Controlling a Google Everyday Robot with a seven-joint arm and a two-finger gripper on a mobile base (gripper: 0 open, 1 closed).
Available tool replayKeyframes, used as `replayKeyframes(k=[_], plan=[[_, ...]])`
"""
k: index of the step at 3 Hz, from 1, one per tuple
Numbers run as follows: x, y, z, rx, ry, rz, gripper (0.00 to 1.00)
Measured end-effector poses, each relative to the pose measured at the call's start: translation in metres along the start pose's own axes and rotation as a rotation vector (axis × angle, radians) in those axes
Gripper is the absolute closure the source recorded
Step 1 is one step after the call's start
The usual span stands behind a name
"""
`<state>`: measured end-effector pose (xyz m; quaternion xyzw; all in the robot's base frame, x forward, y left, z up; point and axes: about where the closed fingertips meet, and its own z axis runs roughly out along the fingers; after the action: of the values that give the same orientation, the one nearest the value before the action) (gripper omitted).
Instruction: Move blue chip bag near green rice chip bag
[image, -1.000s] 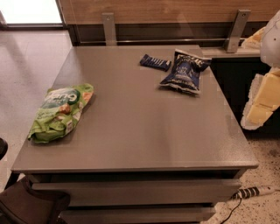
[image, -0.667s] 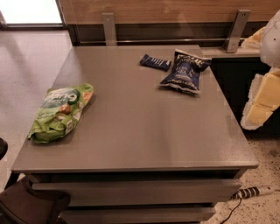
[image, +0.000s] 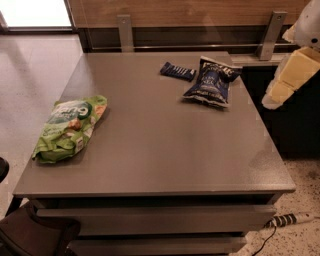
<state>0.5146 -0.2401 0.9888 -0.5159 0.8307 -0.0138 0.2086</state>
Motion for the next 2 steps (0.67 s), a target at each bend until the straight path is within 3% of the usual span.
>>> replayKeyframes(k=[1,2], plan=[[-0.006,-0.056,0.012,0.063,-0.086,0.177,0.00],[-0.026,-0.108,0.037,0.164,-0.150,0.386,0.00]])
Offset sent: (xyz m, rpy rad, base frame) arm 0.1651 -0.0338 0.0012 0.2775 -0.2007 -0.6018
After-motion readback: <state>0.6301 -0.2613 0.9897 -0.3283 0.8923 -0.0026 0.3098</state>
